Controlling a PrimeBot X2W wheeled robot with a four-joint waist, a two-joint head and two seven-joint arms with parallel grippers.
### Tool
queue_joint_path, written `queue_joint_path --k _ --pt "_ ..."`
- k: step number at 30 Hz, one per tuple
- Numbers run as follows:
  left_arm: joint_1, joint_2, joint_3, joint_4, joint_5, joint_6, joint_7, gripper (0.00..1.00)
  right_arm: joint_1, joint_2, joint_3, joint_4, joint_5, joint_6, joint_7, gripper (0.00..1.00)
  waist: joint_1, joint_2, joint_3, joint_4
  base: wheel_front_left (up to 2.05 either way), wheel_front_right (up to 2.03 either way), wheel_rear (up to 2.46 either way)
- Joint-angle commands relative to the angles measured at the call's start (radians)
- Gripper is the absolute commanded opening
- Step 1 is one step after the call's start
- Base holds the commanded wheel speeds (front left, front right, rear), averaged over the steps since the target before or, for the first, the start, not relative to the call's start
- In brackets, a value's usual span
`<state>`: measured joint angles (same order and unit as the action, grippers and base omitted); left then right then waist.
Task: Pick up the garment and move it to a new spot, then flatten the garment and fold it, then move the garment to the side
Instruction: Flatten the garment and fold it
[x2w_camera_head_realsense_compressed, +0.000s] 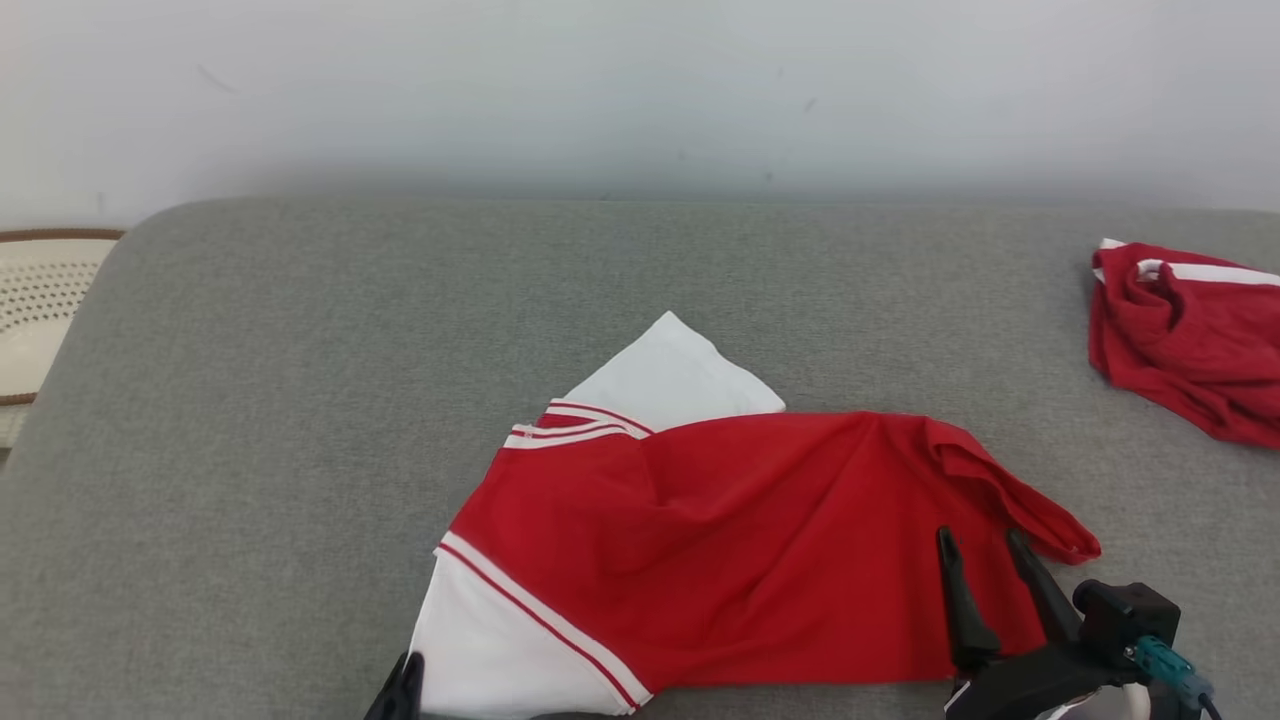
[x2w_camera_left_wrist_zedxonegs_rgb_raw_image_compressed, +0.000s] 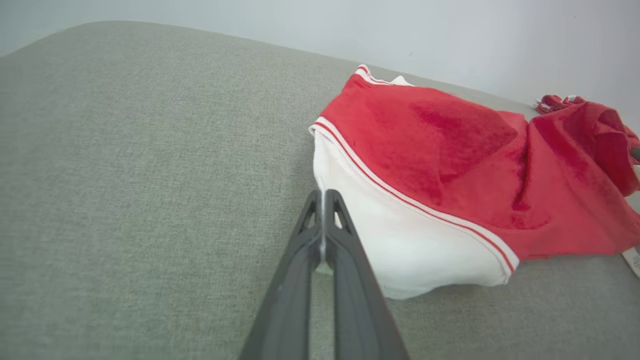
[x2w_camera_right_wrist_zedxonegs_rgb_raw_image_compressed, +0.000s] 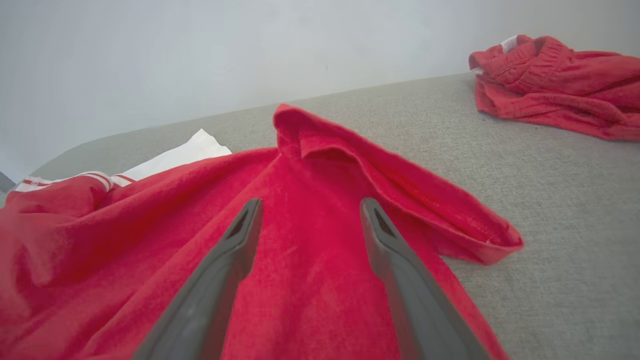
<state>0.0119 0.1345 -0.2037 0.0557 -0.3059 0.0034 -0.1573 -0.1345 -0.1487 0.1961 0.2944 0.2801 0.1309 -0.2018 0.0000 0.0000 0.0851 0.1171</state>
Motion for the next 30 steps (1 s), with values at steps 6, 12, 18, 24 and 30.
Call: queue_joint_path --k 6,12,18,24,30 --pt "0.033 0.001 0.008 0.035 -0.010 0.012 -0.026 1.00 -0.011 -0.002 0.021 0.013 0.005 0.000 0.000 1.00 0.0000 0.0000 -0.015 0.006 0.00 0.00 0.00" --pt "0.031 0.003 0.034 0.056 -0.009 0.015 -0.082 1.00 0.000 -0.007 0.021 -0.005 0.021 0.000 -0.027 1.00 0.0000 0.0000 -0.042 -0.012 0.00 0.00 0.00" --pt "0.030 -0.001 0.068 0.026 0.015 0.026 -0.104 1.00 0.008 -0.015 0.018 -0.031 0.005 0.000 -0.046 1.00 0.0000 0.0000 -0.057 -0.026 0.00 0.00 0.00" --pt "0.051 -0.014 0.139 -0.042 0.045 0.037 -0.108 1.00 0.022 -0.020 0.009 -0.043 -0.010 0.000 -0.055 1.00 0.0000 0.0000 -0.075 -0.050 0.00 0.00 0.00" --pt "0.078 -0.029 0.211 -0.088 0.077 0.029 -0.108 1.00 0.038 -0.028 -0.002 -0.055 -0.014 0.000 -0.054 1.00 0.0000 0.0000 -0.088 -0.082 0.00 0.00 0.00"
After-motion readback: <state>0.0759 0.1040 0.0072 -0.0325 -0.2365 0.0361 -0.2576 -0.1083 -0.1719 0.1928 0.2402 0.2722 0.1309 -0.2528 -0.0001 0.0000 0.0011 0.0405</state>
